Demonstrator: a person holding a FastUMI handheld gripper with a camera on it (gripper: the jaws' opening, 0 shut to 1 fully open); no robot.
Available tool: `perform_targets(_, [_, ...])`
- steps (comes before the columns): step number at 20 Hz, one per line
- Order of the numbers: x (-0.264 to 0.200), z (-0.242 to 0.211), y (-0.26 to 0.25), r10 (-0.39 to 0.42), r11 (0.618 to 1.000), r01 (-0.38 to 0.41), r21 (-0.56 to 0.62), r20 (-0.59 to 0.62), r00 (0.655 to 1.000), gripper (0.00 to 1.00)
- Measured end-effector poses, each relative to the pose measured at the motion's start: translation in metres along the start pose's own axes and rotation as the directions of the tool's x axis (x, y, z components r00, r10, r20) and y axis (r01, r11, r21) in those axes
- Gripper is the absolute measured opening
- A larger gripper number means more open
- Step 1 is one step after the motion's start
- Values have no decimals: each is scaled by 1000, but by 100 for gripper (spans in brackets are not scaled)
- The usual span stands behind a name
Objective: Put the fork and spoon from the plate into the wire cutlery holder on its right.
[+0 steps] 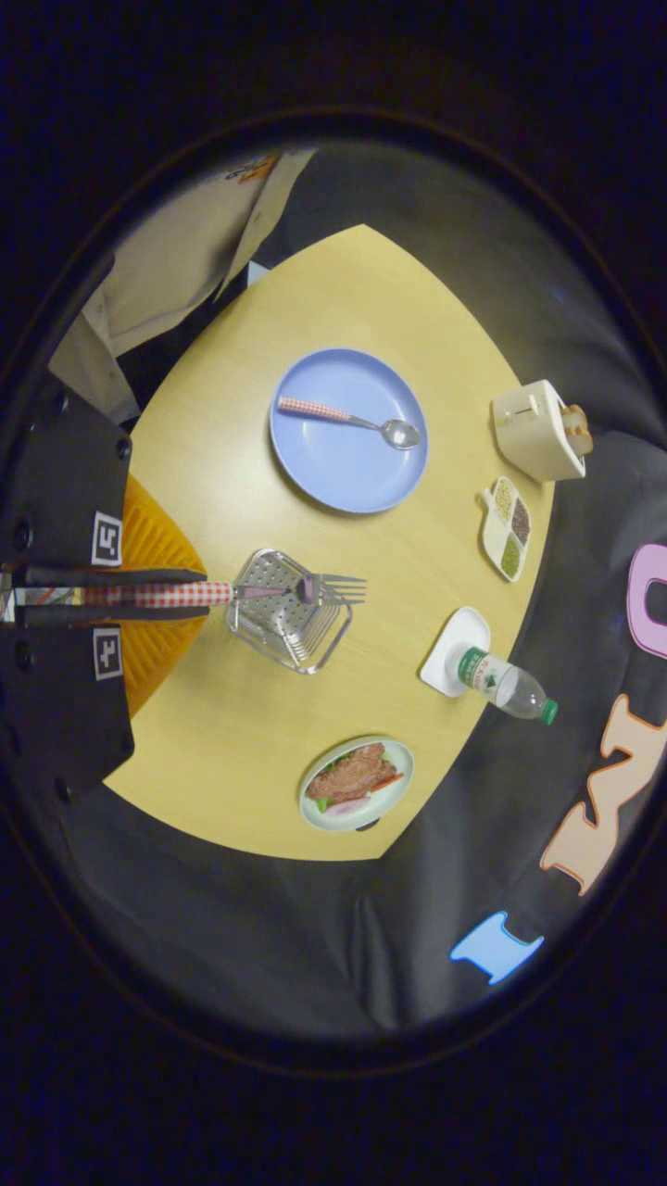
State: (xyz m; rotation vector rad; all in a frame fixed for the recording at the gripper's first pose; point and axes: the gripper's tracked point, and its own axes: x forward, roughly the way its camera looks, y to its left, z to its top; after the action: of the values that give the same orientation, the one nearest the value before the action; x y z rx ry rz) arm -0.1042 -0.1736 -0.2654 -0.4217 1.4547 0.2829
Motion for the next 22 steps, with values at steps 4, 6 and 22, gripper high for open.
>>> perform_targets(4, [9, -13, -20, -13, 1000, 11, -23, -81, 997, 10])
perform_targets(6, [15, -15, -20, 4, 999, -8, -33, -117, 993, 10])
perform_targets(22, [57, -2, -15, 55, 985, -107, -133, -349, 936, 10])
